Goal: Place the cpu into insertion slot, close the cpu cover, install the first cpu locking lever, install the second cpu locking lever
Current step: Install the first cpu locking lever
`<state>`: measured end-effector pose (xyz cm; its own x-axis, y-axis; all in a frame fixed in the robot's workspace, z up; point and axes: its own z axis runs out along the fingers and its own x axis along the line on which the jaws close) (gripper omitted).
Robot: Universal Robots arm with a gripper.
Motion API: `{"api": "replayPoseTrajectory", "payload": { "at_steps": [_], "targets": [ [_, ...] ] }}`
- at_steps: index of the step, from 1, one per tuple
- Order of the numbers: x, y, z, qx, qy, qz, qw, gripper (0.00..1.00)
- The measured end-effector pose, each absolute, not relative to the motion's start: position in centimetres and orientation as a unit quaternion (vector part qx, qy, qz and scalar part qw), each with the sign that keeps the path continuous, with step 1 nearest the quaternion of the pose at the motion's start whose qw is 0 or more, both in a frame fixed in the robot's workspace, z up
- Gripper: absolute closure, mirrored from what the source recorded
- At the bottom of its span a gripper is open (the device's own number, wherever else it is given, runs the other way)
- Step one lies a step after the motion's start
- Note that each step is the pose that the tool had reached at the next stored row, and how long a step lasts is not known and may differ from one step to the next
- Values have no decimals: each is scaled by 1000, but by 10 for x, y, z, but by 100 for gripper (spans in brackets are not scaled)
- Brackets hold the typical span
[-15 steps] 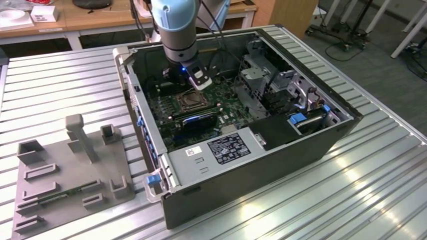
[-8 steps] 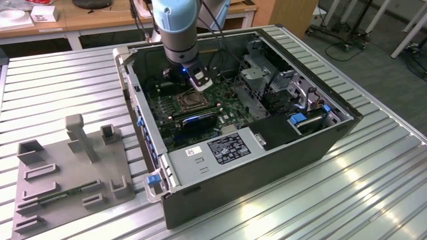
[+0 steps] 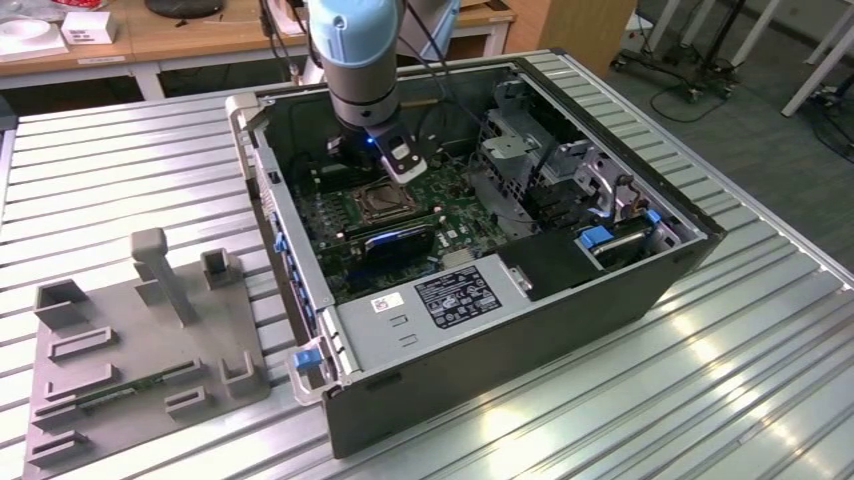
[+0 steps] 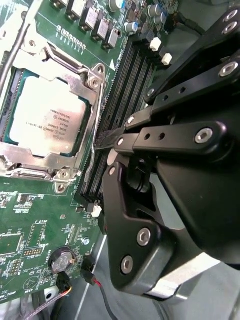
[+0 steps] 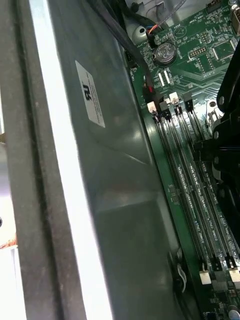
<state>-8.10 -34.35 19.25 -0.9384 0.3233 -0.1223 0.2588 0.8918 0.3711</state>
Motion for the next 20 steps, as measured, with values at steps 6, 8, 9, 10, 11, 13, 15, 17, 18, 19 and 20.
{"api": "replayPoseTrajectory", "payload": {
  "at_steps": [6, 8, 9, 10, 11, 13, 15, 17, 18, 19, 20],
  "targets": [
    [-77, -344, 193, 152, 969, 177, 86, 89],
    [-77, -345, 193, 152, 969, 177, 86, 89],
    [-77, -345, 193, 152, 969, 178, 85, 89],
    [-76, -346, 193, 152, 968, 180, 85, 89],
    [-76, -347, 192, 152, 968, 182, 84, 89],
    [-76, -348, 192, 153, 967, 186, 82, 89],
    [-75, -349, 192, 154, 967, 188, 80, 89],
    [-74, -350, 192, 154, 967, 189, 78, 89],
    [-74, -350, 192, 154, 967, 189, 77, 89],
    [-74, -351, 192, 155, 967, 188, 76, 89],
    [-73, -351, 192, 155, 967, 188, 74, 89]
  ]
}}
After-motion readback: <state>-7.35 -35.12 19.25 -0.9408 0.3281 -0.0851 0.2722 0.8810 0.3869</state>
